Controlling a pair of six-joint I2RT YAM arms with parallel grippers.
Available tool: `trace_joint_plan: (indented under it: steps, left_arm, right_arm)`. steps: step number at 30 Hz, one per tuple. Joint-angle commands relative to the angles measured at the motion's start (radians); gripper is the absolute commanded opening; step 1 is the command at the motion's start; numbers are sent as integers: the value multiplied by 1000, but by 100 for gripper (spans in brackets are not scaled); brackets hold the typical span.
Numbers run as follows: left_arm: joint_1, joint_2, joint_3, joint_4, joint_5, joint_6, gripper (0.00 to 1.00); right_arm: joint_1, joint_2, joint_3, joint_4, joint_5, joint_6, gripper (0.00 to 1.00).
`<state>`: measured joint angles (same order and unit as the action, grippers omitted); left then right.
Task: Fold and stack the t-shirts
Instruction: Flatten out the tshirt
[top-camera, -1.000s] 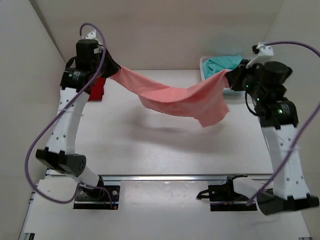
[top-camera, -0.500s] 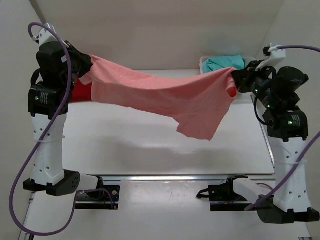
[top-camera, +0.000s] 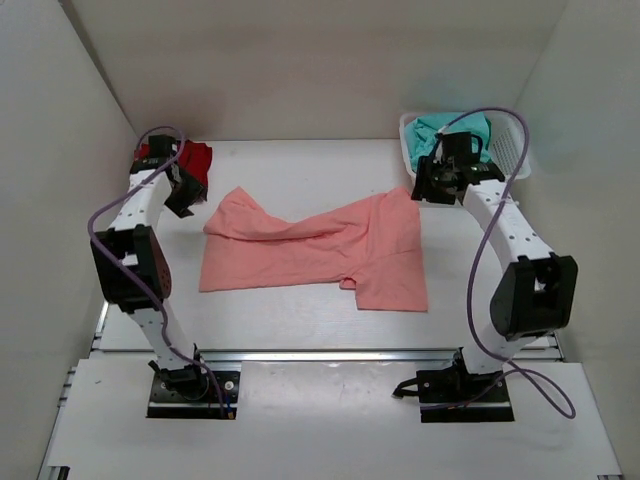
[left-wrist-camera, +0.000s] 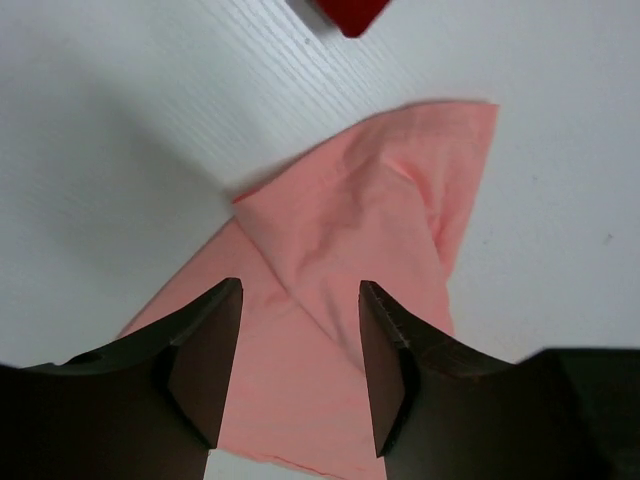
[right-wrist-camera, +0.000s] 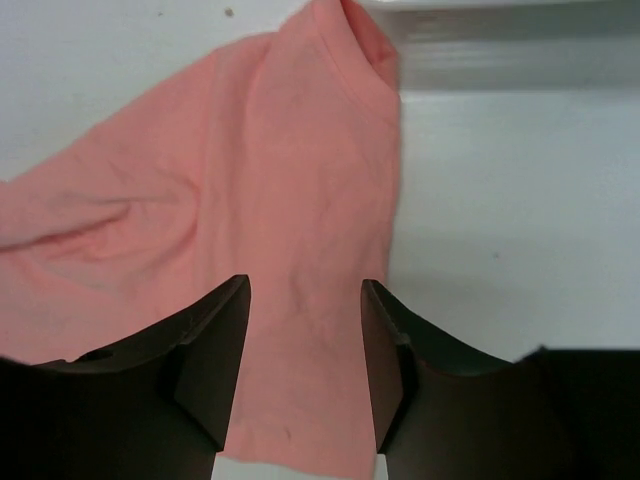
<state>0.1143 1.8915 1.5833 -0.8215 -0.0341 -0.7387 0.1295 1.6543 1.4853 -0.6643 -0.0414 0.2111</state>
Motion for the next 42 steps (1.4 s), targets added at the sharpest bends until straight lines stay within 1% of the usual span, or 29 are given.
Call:
trace_joint_plan:
  steps: [1,3,4,5,6,7,8,9,10,11,14,15,18,21,24,25,29,30,31,32,33,34,36,37,38,39,40,41,42]
  left_arm:
    - [-60,-306,-59,7,-29,36,61]
    - [-131,-382,-236,2,-46,22,60]
    - [-149,-423,-274,-2,-55,18,60]
    - [-180,-451,-354,-4,-73,10,61]
    - [-195,-459,-435,1,-67,7,61]
    - [-196,-485,-474,-7,-67,1,60]
    - [-194,-499,-550,7,-61,-1,61]
    - [-193,-526,-589,21,-56,-1,62]
    - [-180,-538,-644,42,-53,-4,63]
    - [-179,-543,-689,50,-59,8,66]
    - [-186,-525,-718,78,-88,25,68]
    - [-186,-519,-718,90,-107,32,67]
    - [-199,-505,-720,110,-151,44,71]
    - [-186,-474,-743,123,-182,53,74]
    - [-171,-454,-775,154,-193,45,74]
    - [-182,-447,-775,163,-200,51,74]
    - [-182,-408,-784,163,-208,44,77]
    - [-177,-407,-787,177,-195,48,73]
    - [-182,-390,-790,180,-181,58,70]
    - [-182,-379,-786,179,-182,56,63]
    - [-180,-367,-784,180,-178,73,49]
    - [-192,-362,-781,179,-181,71,45]
    - [-188,-339,-780,182,-181,90,33]
    - [-189,-335,-776,185,-164,91,31]
    - [-186,-318,-773,192,-152,97,28]
    - [-179,-309,-775,194,-138,107,21]
    - [-173,-301,-769,193,-116,108,0]
    - [-165,-299,-741,176,-92,105,0]
    - [-162,-296,-721,167,-67,119,0]
  right_arm:
    - [-39,-180,-77,-3,49,69,46]
    - [-31,-249,-207,-30,49,80,46]
    - [-25,-263,-270,-49,52,91,48]
    - [-16,-278,-307,-58,17,100,47]
    - [2,-312,-365,-64,17,118,49]
    - [7,-320,-390,-70,17,126,50]
    - [25,-341,-449,-73,12,146,51]
    - [36,-347,-486,-77,21,158,53]
    - [47,-364,-540,-67,5,181,56]
    - [42,-373,-559,-40,-35,198,57]
    - [67,-370,-644,3,-61,240,60]
    - [73,-361,-660,6,-52,238,60]
    - [107,-329,-686,14,-58,249,61]
    - [125,-330,-704,3,-25,269,61]
    - [125,-346,-733,-3,0,284,62]
    - [124,-344,-741,-1,3,292,62]
    - [131,-326,-744,-41,90,306,63]
    - [134,-315,-744,-52,103,310,64]
    - [140,-308,-746,-57,116,323,64]
    - [142,-303,-758,-51,117,321,64]
    - [137,-292,-767,-44,101,323,65]
    - [139,-283,-773,-35,92,321,64]
    - [133,-252,-778,-20,58,323,64]
    - [134,-232,-775,-17,51,320,63]
    - [145,-211,-777,-9,25,314,58]
    - [148,-199,-764,-1,-10,306,45]
    - [148,-179,-749,-6,-32,297,8]
    - [157,-185,-706,-18,-57,294,0]
    - [165,-188,-674,-56,-58,294,0]
